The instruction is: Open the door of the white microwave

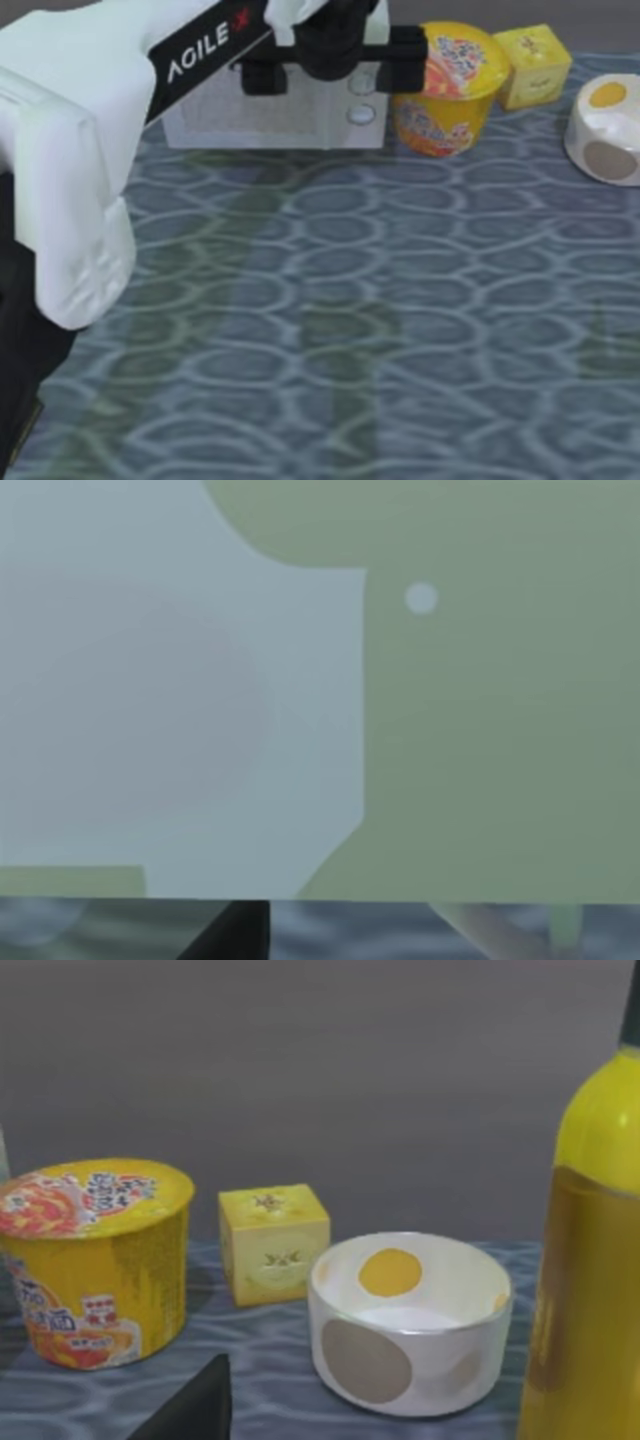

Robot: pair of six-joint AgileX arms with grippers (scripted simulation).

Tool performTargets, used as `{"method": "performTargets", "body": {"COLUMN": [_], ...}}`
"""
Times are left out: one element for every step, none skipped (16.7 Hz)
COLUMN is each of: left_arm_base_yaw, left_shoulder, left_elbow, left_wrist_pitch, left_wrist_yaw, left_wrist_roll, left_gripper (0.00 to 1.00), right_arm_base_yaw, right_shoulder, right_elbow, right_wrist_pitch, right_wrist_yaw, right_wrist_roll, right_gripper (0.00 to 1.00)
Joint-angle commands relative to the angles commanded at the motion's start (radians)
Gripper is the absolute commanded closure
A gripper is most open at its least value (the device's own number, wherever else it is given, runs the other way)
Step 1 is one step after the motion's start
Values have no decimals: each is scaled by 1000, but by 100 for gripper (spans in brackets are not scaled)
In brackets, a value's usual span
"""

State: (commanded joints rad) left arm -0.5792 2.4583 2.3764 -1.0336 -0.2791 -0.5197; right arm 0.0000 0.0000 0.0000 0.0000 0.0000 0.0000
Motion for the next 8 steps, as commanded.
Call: {"method": "performTargets", "body": {"left_arm_base_yaw": [0, 0, 0, 0, 0, 0, 0, 0], "left_shoulder": [0, 0, 0, 0, 0, 0, 0, 0], "left_elbow": [0, 0, 0, 0, 0, 0, 0, 0], "left_wrist_pitch": [0, 0, 0, 0, 0, 0, 0, 0], "left_wrist_yaw": [0, 0, 0, 0, 0, 0, 0, 0], "left_wrist_roll": [0, 0, 0, 0, 0, 0, 0, 0], "left_gripper": [38, 45, 53, 60, 68, 75, 83, 90], "right_arm_base_yaw": [0, 0, 0, 0, 0, 0, 0, 0], "right_shoulder": [0, 0, 0, 0, 0, 0, 0, 0], "right_elbow": [0, 0, 0, 0, 0, 0, 0, 0], "right_wrist_pitch": [0, 0, 0, 0, 0, 0, 0, 0], "right_wrist_yaw": [0, 0, 0, 0, 0, 0, 0, 0], "right_wrist_roll": [0, 0, 0, 0, 0, 0, 0, 0], "right_gripper": [0, 0, 0, 0, 0, 0, 0, 0]}}
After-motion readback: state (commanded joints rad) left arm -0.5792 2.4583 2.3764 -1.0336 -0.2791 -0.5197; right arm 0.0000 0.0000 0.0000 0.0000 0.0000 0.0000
